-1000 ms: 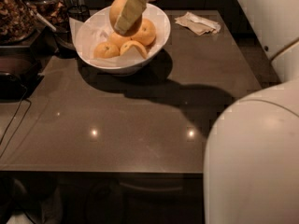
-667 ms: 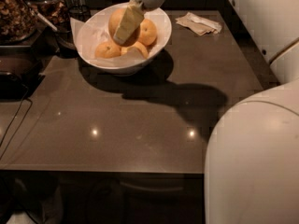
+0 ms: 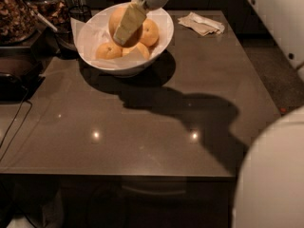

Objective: Pick orange from white bowl

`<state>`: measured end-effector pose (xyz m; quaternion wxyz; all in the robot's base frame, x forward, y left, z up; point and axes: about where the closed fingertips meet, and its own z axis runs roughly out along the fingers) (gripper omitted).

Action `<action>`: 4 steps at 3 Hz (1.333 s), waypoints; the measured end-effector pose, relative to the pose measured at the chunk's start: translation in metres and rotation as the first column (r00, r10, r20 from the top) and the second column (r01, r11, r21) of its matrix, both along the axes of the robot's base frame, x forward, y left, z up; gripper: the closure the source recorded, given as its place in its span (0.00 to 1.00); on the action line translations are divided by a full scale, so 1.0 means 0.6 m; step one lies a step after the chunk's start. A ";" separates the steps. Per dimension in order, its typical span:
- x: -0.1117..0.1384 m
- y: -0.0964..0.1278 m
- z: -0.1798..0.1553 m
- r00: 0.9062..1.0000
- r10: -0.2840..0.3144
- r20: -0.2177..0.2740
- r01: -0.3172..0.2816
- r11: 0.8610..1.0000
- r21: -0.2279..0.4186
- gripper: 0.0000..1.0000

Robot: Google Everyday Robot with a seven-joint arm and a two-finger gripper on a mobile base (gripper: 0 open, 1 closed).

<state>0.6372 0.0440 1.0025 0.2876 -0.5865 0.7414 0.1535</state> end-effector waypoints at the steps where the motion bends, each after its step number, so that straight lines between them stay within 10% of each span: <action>1: -0.074 0.000 0.033 0.997 -0.070 0.018 0.070 0.997 0.035 1.00; 4: -0.184 -0.007 0.029 0.985 -0.169 -0.022 0.170 0.984 0.057 1.00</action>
Offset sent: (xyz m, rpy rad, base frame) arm -0.1277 -0.0029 0.0270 0.0591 0.0093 -0.2099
